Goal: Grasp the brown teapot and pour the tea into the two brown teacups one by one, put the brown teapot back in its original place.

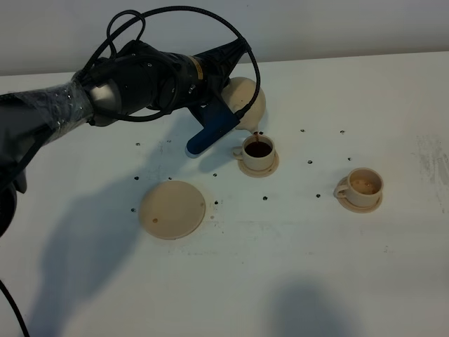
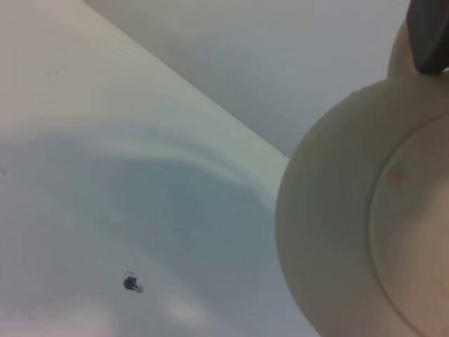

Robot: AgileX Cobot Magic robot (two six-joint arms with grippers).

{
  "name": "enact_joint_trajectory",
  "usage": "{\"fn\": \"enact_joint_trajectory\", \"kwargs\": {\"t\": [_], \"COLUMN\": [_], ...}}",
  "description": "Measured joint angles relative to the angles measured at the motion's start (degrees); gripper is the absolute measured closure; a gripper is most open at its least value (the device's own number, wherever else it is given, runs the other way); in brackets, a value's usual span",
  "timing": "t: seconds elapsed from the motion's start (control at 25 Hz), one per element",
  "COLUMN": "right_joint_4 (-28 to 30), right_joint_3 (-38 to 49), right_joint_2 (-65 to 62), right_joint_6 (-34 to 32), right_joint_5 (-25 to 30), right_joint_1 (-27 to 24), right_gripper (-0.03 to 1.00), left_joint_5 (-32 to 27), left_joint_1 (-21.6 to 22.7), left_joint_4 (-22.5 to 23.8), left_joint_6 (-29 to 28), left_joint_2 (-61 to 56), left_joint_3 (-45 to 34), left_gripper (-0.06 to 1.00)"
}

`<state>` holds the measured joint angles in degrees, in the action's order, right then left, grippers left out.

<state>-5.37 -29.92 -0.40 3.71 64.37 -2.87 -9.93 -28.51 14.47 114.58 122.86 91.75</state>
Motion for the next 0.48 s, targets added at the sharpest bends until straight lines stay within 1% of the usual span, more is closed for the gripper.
{"fn": "enact_joint_trajectory", "kwargs": {"t": [0.2,0.48], "right_joint_4": [0.00,0.00], "right_joint_3": [0.00,0.00], "right_joint_2": [0.00,0.00], "right_joint_6": [0.00,0.00], "right_joint_5": [0.00,0.00], "right_joint_1": [0.00,0.00], "right_gripper": [0.39,0.39], "left_joint_5": [0.00,0.00], "left_joint_1": [-0.35,-0.59], "left_joint_4": [0.00,0.00], "left_joint_6": [1.20,1.43], "left_joint_2": [0.00,0.00], "left_joint_3": [0.00,0.00], "left_gripper": [0.86,0.86]}}
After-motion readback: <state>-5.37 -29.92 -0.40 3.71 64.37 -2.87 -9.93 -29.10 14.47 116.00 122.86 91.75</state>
